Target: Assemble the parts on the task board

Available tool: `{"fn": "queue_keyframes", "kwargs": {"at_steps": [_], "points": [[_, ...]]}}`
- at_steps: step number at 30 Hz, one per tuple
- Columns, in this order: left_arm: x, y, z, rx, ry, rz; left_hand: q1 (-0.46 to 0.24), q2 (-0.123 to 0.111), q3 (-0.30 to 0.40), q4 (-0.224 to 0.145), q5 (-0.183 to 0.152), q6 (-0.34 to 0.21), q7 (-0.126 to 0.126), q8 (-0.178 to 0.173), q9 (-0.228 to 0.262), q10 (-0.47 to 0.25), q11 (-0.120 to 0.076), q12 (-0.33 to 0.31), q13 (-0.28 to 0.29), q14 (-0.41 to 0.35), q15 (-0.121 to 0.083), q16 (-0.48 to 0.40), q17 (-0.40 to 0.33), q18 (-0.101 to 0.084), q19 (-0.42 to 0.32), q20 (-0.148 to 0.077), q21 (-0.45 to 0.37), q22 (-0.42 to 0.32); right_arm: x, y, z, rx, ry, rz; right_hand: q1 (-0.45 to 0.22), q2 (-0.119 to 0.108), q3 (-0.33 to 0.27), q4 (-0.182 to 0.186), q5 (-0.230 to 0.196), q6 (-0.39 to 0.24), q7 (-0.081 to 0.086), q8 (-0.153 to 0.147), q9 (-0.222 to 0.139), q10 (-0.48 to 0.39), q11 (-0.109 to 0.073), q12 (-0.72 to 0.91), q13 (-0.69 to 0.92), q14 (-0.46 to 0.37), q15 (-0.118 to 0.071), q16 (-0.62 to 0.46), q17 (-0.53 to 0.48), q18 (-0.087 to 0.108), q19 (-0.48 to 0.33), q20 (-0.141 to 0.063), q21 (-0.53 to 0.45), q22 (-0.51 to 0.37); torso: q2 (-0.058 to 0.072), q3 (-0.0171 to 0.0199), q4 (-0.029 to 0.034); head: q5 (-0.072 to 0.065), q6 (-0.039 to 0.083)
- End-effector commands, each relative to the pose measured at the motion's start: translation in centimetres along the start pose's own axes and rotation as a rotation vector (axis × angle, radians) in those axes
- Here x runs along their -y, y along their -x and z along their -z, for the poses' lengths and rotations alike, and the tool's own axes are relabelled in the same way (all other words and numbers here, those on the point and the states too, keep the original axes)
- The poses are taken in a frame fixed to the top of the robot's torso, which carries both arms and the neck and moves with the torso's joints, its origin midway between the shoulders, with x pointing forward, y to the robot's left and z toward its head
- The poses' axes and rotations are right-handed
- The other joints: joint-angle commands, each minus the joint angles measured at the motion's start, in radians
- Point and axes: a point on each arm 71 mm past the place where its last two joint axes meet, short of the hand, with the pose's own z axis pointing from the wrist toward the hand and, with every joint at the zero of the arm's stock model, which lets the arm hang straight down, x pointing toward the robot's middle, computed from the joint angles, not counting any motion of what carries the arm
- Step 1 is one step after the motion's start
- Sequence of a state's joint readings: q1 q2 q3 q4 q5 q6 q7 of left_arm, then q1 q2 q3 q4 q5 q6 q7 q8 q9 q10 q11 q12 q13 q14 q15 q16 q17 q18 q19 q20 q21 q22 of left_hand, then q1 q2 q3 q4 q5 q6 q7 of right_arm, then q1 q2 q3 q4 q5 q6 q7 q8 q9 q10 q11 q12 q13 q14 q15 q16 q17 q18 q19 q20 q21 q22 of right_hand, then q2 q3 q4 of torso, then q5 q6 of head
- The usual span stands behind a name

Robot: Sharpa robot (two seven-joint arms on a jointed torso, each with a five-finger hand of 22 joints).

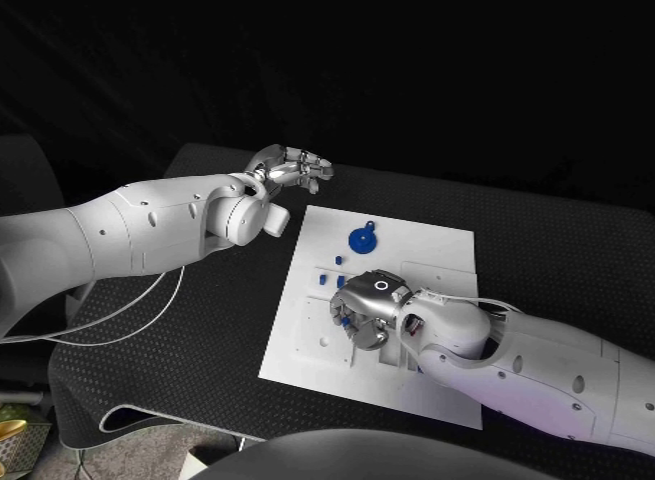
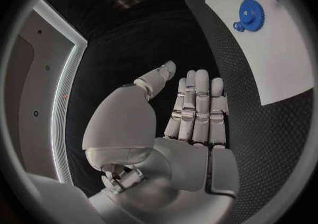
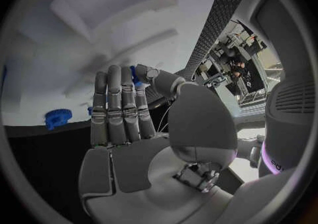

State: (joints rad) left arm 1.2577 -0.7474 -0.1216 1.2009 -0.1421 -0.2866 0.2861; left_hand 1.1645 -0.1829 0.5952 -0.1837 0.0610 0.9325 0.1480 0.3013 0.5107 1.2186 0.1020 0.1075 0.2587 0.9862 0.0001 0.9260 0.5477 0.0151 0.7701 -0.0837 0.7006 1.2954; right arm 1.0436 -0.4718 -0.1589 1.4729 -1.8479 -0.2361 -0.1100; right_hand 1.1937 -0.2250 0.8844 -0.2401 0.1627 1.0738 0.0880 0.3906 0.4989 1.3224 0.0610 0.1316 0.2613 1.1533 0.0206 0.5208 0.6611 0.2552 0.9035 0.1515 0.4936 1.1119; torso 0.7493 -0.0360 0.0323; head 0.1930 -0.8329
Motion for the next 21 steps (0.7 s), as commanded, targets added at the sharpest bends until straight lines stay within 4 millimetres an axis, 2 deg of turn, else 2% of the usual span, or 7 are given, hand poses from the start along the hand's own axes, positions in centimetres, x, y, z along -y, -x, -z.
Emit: {"fn": "queue_keyframes", "kwargs": {"at_steps": [1,6,16,18,21], "points": [[0.17,-0.23,-0.04,-0.017,-0.006,0.009,-0.011,0.001,-0.007,-0.001,-0.005,-0.008,0.0,0.003,0.001,-0.007,-0.002,0.005,-0.001,0.007,0.001,-0.003,0.001,0.01,0.01,-0.014,-0.004,0.002,0.4,-1.06,0.15,-0.063,-0.016,0.029,-0.004,0.004,-0.005,0.0,0.004,0.002,0.001,-0.005,0.002,0.003,0.001,-0.005,-0.002,0.005,0.0,-0.004,0.001,0.007,0.003,0.0,0.005,0.001,0.0,-0.0002,0.0007,0.001,-0.002],[0.15,-0.18,-0.01,-0.016,-0.005,0.009,-0.011,0.001,-0.007,-0.001,-0.005,-0.008,0.0,0.003,0.001,-0.007,-0.001,0.005,-0.001,0.007,0.001,-0.003,0.001,0.01,0.01,-0.014,-0.004,0.002,0.7,-1.23,0.21,-0.073,-0.026,0.035,-0.004,0.004,-0.005,-0.001,0.004,0.002,0.002,-0.005,0.002,0.003,0.001,-0.005,-0.002,0.004,0.001,-0.005,0.001,0.007,0.002,0.001,0.005,0.001,-0.001,-0.0002,-0.0008,0.002,-0.005],[0.13,-0.08,0.03,-0.015,-0.003,0.009,-0.012,0.0,-0.008,0.0,-0.006,-0.008,0.0,0.003,0.001,-0.008,-0.001,0.005,-0.001,0.007,0.001,-0.004,0.002,0.01,0.01,-0.014,-0.005,0.002,0.84,-1.17,0.29,-0.058,-0.021,0.024,-0.011,0.005,-0.007,-0.001,0.002,-0.004,0.005,-0.011,0.003,-0.005,0.005,-0.014,-0.001,0.002,0.003,-0.011,0.005,0.007,-0.004,0.003,0.003,0.0,-0.001,0.0009,-0.0013,0.0,-0.002],[0.11,-0.02,0.05,-0.014,-0.003,0.009,-0.012,0.0,-0.008,0.0,-0.006,-0.008,0.0,0.003,0.001,-0.009,-0.001,0.005,-0.001,0.007,0.001,-0.004,0.002,0.01,0.01,-0.014,-0.005,0.002,0.89,-1.16,0.36,-0.055,-0.02,0.017,-0.021,-0.01,-0.013,-0.002,-0.005,-0.017,0.011,-0.022,0.001,-0.02,0.013,-0.027,-0.004,-0.006,0.007,-0.019,0.007,0.007,-0.014,0.006,0.001,0.001,-0.001,0.001,-0.0007,-0.001,-0.002],[0.1,0.03,0.06,-0.013,-0.002,0.009,-0.013,-0.001,-0.008,0.0,-0.006,-0.008,0.0,0.003,0.001,-0.009,-0.001,0.005,-0.001,0.007,0.001,-0.004,0.002,0.01,0.01,-0.014,-0.005,0.002,0.96,-1.19,0.45,-0.059,-0.022,0.011,-0.03,-0.02,-0.029,-0.013,-0.001,-0.039,0.02,-0.038,-0.004,-0.044,0.025,-0.046,-0.012,-0.016,0.012,-0.027,0.01,0.007,-0.026,0.01,0.002,0.006,-0.001,0.0012,-0.0006,-0.001,-0.002]]}}
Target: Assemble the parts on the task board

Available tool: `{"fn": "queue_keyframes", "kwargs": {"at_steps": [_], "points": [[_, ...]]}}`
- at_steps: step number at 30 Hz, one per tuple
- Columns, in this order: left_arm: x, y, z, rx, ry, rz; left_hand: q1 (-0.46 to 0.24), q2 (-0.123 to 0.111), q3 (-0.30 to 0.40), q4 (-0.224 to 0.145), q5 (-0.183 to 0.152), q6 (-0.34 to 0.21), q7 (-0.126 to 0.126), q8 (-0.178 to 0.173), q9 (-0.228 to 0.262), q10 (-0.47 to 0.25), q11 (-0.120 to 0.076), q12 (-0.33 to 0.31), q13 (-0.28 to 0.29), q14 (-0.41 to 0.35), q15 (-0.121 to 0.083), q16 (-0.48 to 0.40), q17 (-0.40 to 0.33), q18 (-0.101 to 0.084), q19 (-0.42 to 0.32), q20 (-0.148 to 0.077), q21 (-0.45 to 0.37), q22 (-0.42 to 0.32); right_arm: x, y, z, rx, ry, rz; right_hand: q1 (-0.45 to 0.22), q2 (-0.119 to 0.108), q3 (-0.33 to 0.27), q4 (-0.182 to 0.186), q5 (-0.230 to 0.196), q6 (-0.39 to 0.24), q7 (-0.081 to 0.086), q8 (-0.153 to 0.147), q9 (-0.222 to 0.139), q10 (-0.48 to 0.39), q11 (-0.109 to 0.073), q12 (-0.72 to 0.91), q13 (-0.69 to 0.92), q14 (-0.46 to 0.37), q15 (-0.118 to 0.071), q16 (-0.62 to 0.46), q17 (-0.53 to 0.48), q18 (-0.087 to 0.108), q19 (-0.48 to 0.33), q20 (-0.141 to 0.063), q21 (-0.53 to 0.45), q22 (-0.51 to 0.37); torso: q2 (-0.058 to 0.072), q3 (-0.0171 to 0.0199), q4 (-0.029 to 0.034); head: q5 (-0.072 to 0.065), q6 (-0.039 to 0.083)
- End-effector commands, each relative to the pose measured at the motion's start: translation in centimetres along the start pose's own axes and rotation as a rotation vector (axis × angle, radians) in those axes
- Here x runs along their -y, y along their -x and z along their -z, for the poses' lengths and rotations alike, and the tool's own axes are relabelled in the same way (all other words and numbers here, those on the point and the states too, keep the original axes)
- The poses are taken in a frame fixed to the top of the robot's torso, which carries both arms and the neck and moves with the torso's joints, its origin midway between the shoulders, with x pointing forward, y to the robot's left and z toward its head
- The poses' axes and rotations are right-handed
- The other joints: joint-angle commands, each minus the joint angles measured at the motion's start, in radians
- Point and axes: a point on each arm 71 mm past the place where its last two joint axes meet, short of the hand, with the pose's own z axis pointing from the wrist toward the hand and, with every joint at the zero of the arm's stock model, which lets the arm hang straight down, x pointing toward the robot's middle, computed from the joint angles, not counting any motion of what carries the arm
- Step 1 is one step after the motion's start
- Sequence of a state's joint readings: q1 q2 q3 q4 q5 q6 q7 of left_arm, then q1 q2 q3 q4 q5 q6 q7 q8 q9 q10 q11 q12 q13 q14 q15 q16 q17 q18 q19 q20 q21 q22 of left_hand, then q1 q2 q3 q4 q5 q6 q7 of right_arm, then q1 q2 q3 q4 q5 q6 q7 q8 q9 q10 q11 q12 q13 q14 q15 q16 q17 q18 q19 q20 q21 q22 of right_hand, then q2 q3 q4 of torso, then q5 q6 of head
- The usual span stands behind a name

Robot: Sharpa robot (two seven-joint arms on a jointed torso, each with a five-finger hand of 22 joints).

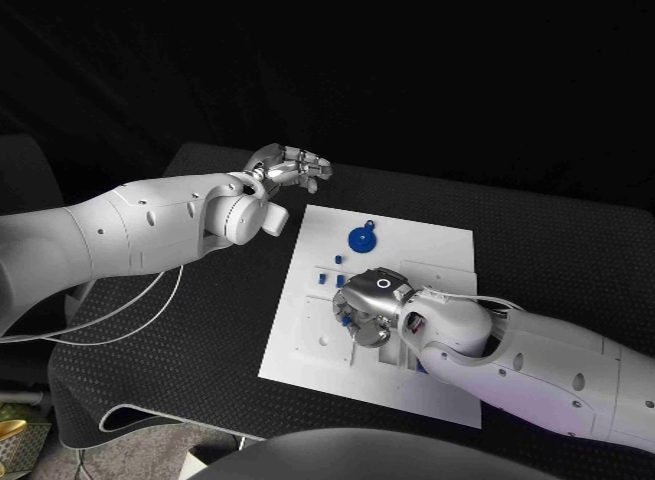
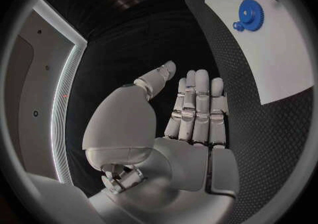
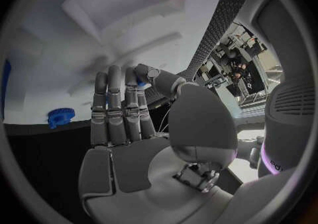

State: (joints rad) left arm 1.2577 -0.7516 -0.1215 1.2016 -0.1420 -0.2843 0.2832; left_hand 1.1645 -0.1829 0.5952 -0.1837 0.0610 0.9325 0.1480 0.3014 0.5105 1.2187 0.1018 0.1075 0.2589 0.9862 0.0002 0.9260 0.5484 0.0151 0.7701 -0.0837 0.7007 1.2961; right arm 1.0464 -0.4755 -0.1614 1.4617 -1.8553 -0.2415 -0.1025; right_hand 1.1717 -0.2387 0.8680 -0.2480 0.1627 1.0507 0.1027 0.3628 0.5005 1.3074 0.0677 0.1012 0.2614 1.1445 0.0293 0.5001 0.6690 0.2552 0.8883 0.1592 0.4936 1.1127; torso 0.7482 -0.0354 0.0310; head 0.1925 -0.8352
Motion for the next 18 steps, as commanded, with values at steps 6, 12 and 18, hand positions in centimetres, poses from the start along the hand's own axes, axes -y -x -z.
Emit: {"fn": "queue_keyframes", "kwargs": {"at_steps": [6,12,18], "points": [[0.14,-0.14,0.0,-0.014,-0.005,0.009,-0.013,-0.001,-0.009,0.0,-0.006,-0.009,0.0,0.003,0.002,-0.01,0.0,0.005,-0.001,0.007,0.001,-0.004,0.001,0.01,0.01,-0.014,-0.005,0.002,0.61,-1.14,0.41,-0.06,-0.024,-0.005,-0.015,-0.015,-0.04,-0.018,-0.004,-0.045,0.02,-0.031,-0.015,-0.06,0.034,-0.035,-0.024,-0.021,0.01,-0.019,0.009,0.007,-0.028,0.007,0.004,0.012,0.001,0.0002,0.0001,-0.001,0.002],[0.14,-0.14,0.0,-0.014,-0.005,0.009,-0.013,-0.001,-0.008,0.0,-0.006,-0.009,0.0,0.003,0.002,-0.011,0.0,0.005,-0.002,0.007,0.001,-0.004,0.001,0.01,0.01,-0.014,-0.006,0.002,0.62,-1.14,0.43,-0.06,-0.025,-0.006,-0.016,-0.013,-0.045,-0.017,-0.01,-0.048,0.022,-0.034,-0.017,-0.066,0.036,-0.034,-0.028,-0.022,0.011,-0.022,0.012,0.007,-0.032,0.009,0.006,0.014,0.001,0.0001,0.0013,-0.002,0.0],[0.14,-0.13,0.0,-0.014,-0.005,0.009,-0.012,-0.001,-0.009,0.0,-0.006,-0.009,0.0,0.003,0.002,-0.011,0.0,0.005,-0.002,0.007,0.001,-0.004,0.001,0.01,0.01,-0.014,-0.006,0.003,0.65,-1.14,0.44,-0.058,-0.027,-0.006,-0.014,-0.01,-0.046,-0.016,-0.015,-0.046,0.022,-0.034,-0.017,-0.064,0.035,-0.033,-0.028,-0.021,0.011,-0.022,0.014,0.007,-0.032,0.009,0.007,0.015,0.001,-0.0002,0.0009,-0.002,0.0]]}}
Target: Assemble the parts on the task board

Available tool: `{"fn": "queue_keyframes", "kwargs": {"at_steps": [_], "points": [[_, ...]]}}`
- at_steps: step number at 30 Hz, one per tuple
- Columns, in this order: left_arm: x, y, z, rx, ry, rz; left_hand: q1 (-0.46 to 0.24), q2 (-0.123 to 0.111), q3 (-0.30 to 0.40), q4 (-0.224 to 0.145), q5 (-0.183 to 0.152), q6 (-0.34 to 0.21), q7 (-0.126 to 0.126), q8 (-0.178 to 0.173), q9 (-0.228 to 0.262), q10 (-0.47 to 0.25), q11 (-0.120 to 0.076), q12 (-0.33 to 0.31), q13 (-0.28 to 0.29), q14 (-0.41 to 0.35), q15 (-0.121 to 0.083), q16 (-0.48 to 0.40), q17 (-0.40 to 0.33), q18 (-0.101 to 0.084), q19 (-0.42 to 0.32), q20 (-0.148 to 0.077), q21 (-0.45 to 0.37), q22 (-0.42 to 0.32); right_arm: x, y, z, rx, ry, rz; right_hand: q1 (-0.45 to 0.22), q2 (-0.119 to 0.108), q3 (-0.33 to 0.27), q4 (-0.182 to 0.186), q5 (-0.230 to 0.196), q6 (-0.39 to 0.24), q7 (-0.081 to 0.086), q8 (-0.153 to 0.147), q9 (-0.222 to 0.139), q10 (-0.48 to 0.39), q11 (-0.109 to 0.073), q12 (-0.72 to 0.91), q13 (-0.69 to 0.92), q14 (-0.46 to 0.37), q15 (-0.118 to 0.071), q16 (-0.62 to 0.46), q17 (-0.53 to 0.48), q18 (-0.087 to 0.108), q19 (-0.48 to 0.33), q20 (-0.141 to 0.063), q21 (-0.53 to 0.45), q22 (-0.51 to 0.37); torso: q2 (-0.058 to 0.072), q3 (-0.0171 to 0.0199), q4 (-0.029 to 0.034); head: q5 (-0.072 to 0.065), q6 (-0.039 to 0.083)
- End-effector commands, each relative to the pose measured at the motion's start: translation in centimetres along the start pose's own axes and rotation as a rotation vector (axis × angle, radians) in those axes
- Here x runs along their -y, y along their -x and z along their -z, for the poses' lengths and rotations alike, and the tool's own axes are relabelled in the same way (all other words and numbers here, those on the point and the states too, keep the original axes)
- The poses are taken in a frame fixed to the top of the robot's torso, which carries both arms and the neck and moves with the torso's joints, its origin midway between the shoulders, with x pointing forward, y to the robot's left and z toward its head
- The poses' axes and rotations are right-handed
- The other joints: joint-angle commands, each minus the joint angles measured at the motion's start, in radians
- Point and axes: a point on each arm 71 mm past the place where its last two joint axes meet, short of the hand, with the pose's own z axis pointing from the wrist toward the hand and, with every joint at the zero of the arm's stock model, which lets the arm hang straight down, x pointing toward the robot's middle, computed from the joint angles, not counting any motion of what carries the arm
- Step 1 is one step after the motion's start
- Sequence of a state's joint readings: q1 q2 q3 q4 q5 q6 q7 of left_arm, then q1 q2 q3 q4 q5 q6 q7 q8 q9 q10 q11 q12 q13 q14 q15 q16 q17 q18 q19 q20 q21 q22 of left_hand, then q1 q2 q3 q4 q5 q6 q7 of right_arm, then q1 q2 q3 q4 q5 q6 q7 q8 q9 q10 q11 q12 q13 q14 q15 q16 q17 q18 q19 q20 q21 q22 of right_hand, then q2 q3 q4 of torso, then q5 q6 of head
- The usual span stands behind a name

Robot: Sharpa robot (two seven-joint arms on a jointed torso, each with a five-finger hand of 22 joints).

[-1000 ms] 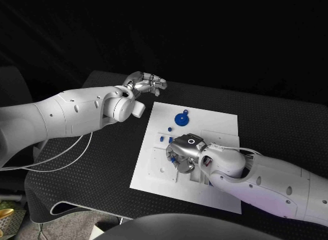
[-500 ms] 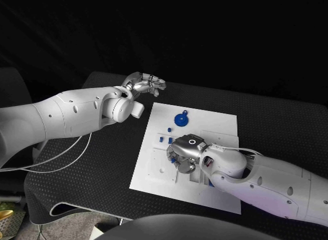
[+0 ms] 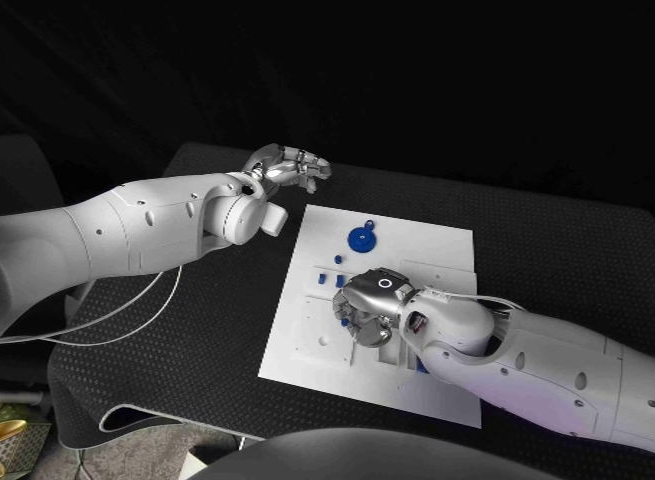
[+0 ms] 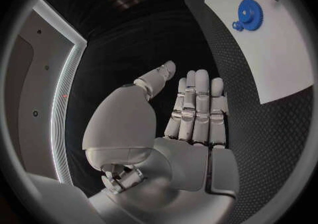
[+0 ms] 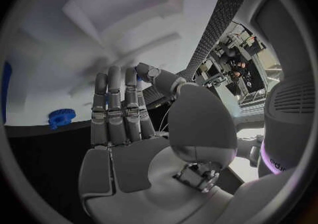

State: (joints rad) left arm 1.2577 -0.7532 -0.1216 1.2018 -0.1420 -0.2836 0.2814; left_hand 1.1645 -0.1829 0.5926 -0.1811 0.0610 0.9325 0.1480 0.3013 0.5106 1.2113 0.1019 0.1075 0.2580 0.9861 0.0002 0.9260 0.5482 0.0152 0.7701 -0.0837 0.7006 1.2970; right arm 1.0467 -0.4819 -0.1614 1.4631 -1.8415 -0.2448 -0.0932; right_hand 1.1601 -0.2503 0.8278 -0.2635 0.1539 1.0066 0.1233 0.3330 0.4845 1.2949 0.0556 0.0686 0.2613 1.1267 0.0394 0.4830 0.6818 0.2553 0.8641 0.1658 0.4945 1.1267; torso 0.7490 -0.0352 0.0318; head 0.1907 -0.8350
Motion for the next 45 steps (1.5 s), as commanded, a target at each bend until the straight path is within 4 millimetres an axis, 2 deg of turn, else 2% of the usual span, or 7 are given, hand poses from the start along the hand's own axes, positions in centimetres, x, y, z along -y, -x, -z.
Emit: {"fn": "queue_keyframes", "kwargs": {"at_steps": [1,9,16,25,34,40,45], "points": [[0.2,-0.2,0.0,-0.015,-0.007,0.009,-0.012,-0.001,-0.006,-0.002,-0.006,-0.009,0.0,0.003,0.002,-0.004,0.0,0.005,-0.001,0.007,0.001,-0.004,0.002,0.01,0.01,-0.014,-0.006,0.002,0.5,-1.1,0.2,-0.059,-0.029,0.007,-0.003,0.002,-0.006,0.0,-0.007,-0.002,0.001,-0.004,-0.001,-0.051,0.047,0.0,-0.028,-0.003,0.001,-0.005,0.001,0.006,-0.007,0.002,0.006,0.001,0.0,-0.0004,0.0001,0.0,-0.001],[0.2,-0.2,0.0,-0.013,-0.007,0.008,-0.012,-0.002,-0.006,-0.002,-0.007,-0.009,0.0,0.003,0.002,-0.004,0.0,0.005,-0.001,0.007,0.001,-0.004,0.002,0.01,0.01,-0.014,-0.006,0.002,0.8,-1.0,0.4,-0.037,-0.044,0.004,-0.006,-0.003,-0.009,0.003,-0.011,-0.004,0.002,-0.007,-0.002,-0.054,0.048,-0.001,-0.031,-0.004,0.001,-0.008,0.003,0.006,-0.01,0.003,0.006,0.002,0.0,-0.0004,-0.0006,-0.001,0.0],[0.2,-0.1,-0.1,-0.012,-0.007,0.008,-0.012,-0.003,-0.007,-0.002,-0.007,-0.009,0.0,0.003,0.002,-0.005,0.0,0.005,-0.001,0.007,0.001,-0.005,0.002,0.01,0.01,-0.014,-0.007,0.002,1.1,0.1,1.0,0.014,-0.048,-0.013,-0.009,-0.04,-0.026,0.006,-0.017,-0.07,0.03,-0.046,-0.025,-0.132,0.078,-0.007,-0.062,-0.026,0.012,-0.026,0.01,0.006,-0.035,0.01,0.006,0.01,-0.001,-0.0007,-0.0007,-0.007,0.005],[0.1,0.1,-0.2,-0.006,-0.008,0.006,-0.012,-0.004,-0.007,-0.002,-0.007,-0.01,0.0,0.003,0.002,-0.006,0.001,0.005,-0.001,0.006,0.002,-0.005,0.002,0.01,0.01,-0.013,-0.007,0.003,2.2,3.8,2.6,0.091,-0.056,-0.009,-0.022,-0.045,-0.078,-0.008,-0.02,-0.105,0.018,-0.059,-0.037,-0.181,0.095,-0.003,-0.089,-0.029,0.015,-0.031,0.018,0.006,-0.044,0.013,0.011,0.018,-0.001,0.0015,-0.0031,-0.017,0.02],[0.1,0.2,-0.2,-0.005,-0.008,0.005,-0.012,-0.003,-0.007,-0.002,-0.007,-0.011,0.0,0.003,0.002,-0.007,0.001,0.005,-0.001,0.006,0.002,-0.005,0.003,0.01,0.01,-0.013,-0.008,0.003,4.4,7.3,4.9,0.12,-0.101,-0.054,-0.015,-0.042,-0.08,0.012,-0.01,-0.098,0.023,-0.05,-0.04,-0.152,0.082,0.01,-0.096,0.006,-0.001,-0.017,0.034,0.006,-0.01,0.001,0.031,0.022,0.0,0.0032,-0.0039,-0.033,0.038],[0.1,0.2,-0.2,-0.007,-0.011,0.005,-0.012,-0.002,-0.007,-0.002,-0.007,-0.011,0.0,0.003,0.002,-0.007,0.001,0.006,-0.001,0.006,0.002,-0.005,0.003,0.01,0.01,-0.013,-0.008,0.004,7.2,8.4,6.8,0.106,-0.157,-0.116,-0.001,-0.03,-0.077,0.038,-0.012,-0.086,0.026,-0.037,-0.042,-0.071,0.045,0.036,-0.087,0.125,-0.046,0.044,0.083,0.006,0.113,-0.053,0.103,0.037,-0.001,0.003,-0.0058,-0.054,0.055],[0.0,0.2,-0.2,-0.009,-0.012,0.006,-0.012,-0.002,-0.007,-0.001,-0.007,-0.011,0.001,0.003,0.002,-0.007,0.001,0.006,-0.001,0.007,0.002,-0.005,0.003,0.01,0.01,-0.013,-0.008,0.004,9.5,8.7,8.3,0.083,-0.206,-0.107,-0.022,-0.026,-0.106,0.043,-0.021,-0.083,0.031,-0.031,-0.044,-0.049,0.032,0.035,-0.083,0.166,-0.057,0.077,0.116,0.006,0.16,-0.08,0.139,0.045,0.0,0.0035,-0.0049,-0.073,0.065]]}}
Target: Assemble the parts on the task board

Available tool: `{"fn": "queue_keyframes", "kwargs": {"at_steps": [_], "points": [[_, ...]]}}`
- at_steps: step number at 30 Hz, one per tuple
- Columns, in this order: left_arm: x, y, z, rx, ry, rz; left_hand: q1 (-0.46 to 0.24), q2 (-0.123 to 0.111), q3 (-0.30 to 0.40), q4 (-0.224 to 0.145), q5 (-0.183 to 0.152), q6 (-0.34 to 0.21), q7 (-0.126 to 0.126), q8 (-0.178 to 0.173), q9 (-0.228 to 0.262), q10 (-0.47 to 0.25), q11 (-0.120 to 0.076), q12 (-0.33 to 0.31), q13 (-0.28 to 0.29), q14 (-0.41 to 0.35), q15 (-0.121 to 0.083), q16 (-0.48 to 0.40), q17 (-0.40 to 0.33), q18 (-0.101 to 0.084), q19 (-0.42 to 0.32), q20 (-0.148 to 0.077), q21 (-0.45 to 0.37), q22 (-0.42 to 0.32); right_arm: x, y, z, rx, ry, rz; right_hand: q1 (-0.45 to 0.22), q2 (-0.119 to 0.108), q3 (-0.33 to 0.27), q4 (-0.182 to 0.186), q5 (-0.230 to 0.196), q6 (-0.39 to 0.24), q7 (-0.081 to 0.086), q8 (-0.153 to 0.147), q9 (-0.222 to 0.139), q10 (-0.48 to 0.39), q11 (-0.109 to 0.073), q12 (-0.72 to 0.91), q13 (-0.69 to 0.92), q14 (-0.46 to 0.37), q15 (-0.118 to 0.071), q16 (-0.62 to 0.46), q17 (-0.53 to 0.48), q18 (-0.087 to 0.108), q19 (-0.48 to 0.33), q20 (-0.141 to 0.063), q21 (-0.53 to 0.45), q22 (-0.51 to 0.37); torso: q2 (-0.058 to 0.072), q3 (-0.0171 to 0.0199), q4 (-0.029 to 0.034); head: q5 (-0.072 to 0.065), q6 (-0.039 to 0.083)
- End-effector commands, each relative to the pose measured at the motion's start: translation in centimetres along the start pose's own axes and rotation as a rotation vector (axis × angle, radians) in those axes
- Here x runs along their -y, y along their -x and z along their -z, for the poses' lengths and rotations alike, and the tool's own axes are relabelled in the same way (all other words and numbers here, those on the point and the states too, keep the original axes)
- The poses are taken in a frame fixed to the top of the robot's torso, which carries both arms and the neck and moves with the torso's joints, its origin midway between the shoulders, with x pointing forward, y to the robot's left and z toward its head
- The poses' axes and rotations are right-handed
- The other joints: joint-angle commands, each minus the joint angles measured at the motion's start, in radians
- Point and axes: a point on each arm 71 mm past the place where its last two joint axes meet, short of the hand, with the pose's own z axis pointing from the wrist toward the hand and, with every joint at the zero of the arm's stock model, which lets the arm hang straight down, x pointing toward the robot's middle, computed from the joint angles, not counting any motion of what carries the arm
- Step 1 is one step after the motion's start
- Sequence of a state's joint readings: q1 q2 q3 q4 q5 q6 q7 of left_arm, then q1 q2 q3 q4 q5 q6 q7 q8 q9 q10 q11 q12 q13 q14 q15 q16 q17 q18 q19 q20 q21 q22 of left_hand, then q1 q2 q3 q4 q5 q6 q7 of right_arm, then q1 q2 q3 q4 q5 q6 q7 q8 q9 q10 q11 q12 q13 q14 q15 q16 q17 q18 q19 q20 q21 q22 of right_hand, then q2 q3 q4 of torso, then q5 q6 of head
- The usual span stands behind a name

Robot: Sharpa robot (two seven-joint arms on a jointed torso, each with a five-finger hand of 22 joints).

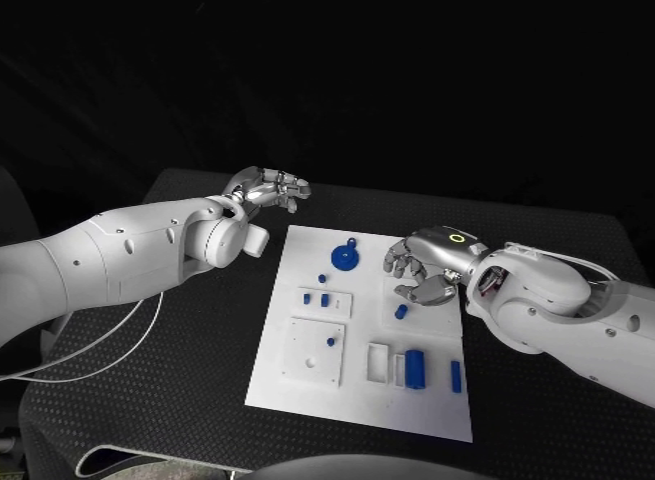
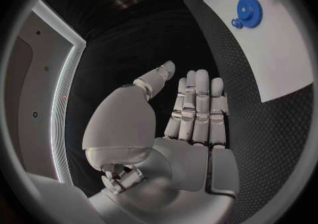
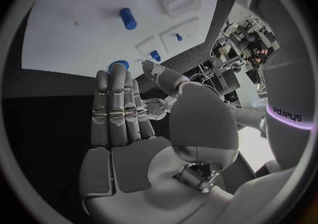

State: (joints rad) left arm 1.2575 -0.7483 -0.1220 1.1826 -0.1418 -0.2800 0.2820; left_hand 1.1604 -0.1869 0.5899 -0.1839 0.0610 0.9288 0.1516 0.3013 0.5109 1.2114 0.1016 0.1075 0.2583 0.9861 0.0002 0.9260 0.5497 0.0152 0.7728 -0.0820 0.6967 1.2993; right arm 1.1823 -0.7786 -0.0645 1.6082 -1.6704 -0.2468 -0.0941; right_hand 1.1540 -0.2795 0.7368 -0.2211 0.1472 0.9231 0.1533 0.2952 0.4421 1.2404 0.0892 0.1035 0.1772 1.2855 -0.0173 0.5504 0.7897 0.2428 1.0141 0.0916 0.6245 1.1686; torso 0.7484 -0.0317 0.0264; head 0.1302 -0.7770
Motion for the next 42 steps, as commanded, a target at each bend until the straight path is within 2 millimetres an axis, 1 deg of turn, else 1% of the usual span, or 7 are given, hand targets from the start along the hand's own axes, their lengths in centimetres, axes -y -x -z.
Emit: {"fn": "queue_keyframes", "kwargs": {"at_steps": [1,4,9,22,26,29,42], "points": [[0.2,-0.2,0.0,-0.019,-0.014,0.01,-0.008,0.002,-0.005,0.001,-0.007,-0.007,-0.003,0.003,0.002,-0.007,0.001,0.006,-0.001,0.007,0.002,-0.005,0.001,0.01,0.008,-0.015,-0.004,0.002,0.8,-0.4,0.3,-0.069,-0.004,-0.014,-0.058,0.005,-0.047,0.013,-0.048,-0.003,0.004,0.005,-0.002,0.002,0.002,-0.002,0.0,0.006,0.001,0.012,0.011,0.014,0.009,-0.004,0.012,0.005,0.0,-0.0001,0.0007,-0.017,0.007],[0.2,-0.3,0.0,-0.02,-0.014,0.01,-0.009,0.002,-0.005,0.002,-0.007,-0.007,-0.003,0.003,0.002,-0.006,0.001,0.007,-0.001,0.007,0.002,-0.005,0.002,0.01,0.008,-0.015,-0.004,0.002,1.5,-0.7,0.4,-0.103,-0.02,0.027,-0.14,-0.004,-0.145,0.021,-0.087,-0.011,-0.002,0.005,-0.004,-0.008,0.002,-0.012,0.0,-0.007,0.002,0.017,0.021,0.019,-0.002,-0.009,0.014,0.007,0.001,-0.0008,0.0012,-0.022,0.008],[0.2,-0.3,0.0,-0.022,-0.014,0.011,-0.009,0.002,-0.006,0.002,-0.007,-0.007,-0.003,0.003,0.002,-0.006,0.001,0.007,-0.001,0.007,0.002,-0.005,0.002,0.01,0.008,-0.015,-0.005,0.002,2.0,-1.6,0.5,-0.127,-0.032,0.082,-0.159,-0.009,-0.211,0.001,-0.026,-0.027,-0.019,0.003,-0.006,-0.053,0.019,-0.037,-0.01,-0.032,0.015,0.018,0.032,0.019,-0.023,-0.005,0.007,0.002,0.002,-0.0005,0.0019,-0.028,0.005],[0.1,-0.4,0.0,-0.025,-0.013,0.012,-0.01,0.003,-0.006,0.003,-0.007,-0.008,-0.003,0.003,0.002,-0.006,0.001,0.008,-0.001,0.007,0.002,-0.005,0.002,0.01,0.008,-0.015,-0.005,0.003,1.4,-4.5,0.5,-0.171,-0.018,0.085,-0.134,0.001,-0.221,-0.007,-0.036,-0.027,-0.018,0.008,-0.005,-0.054,0.018,-0.03,-0.009,-0.035,0.014,0.025,0.042,0.019,-0.021,-0.006,0.01,-0.001,0.001,-0.0015,0.0041,-0.029,-0.002],[0.1,-0.4,0.0,-0.026,-0.012,0.012,-0.01,0.003,-0.006,0.003,-0.007,-0.008,-0.003,0.003,0.002,-0.007,0.001,0.008,-0.001,0.007,0.002,-0.005,0.002,0.01,0.008,-0.015,-0.005,0.003,1.4,-4.9,0.2,-0.171,-0.021,0.099,-0.092,0.015,-0.199,-0.007,-0.068,-0.016,0.0,0.015,-0.004,-0.037,0.013,-0.023,-0.004,-0.029,0.009,0.031,0.047,0.019,-0.014,-0.009,0.017,-0.001,0.001,-0.0023,0.0042,-0.028,-0.004],[0.1,-0.4,0.0,-0.028,-0.011,0.012,-0.01,0.004,-0.006,0.003,-0.007,-0.008,-0.003,0.003,0.002,-0.007,0.001,0.008,-0.001,0.007,0.002,-0.006,0.002,0.01,0.008,-0.015,-0.005,0.003,1.3,-5.1,0.1,-0.17,-0.022,0.102,-0.05,0.011,-0.144,0.012,-0.098,-0.005,0.001,0.022,-0.003,-0.024,0.008,-0.019,0.002,-0.024,0.005,0.036,0.052,0.019,-0.006,-0.011,0.023,-0.002,0.0,-0.0034,0.0046,-0.028,-0.005],[0.1,-0.4,-0.1,-0.028,-0.009,0.012,-0.01,0.006,-0.008,0.003,-0.007,-0.009,-0.002,0.003,0.002,-0.009,0.001,0.009,-0.001,0.013,0.0,-0.001,0.006,0.011,0.012,-0.016,-0.005,0.006,0.7,-5.8,-0.1,-0.187,-0.008,0.106,0.024,0.047,0.022,0.065,-0.099,0.05,-0.022,0.055,0.009,0.038,-0.013,0.005,0.024,-0.003,-0.014,0.059,0.074,0.019,0.014,-0.02,0.055,0.009,0.0,-0.0033,0.0032,-0.028,-0.011]]}}
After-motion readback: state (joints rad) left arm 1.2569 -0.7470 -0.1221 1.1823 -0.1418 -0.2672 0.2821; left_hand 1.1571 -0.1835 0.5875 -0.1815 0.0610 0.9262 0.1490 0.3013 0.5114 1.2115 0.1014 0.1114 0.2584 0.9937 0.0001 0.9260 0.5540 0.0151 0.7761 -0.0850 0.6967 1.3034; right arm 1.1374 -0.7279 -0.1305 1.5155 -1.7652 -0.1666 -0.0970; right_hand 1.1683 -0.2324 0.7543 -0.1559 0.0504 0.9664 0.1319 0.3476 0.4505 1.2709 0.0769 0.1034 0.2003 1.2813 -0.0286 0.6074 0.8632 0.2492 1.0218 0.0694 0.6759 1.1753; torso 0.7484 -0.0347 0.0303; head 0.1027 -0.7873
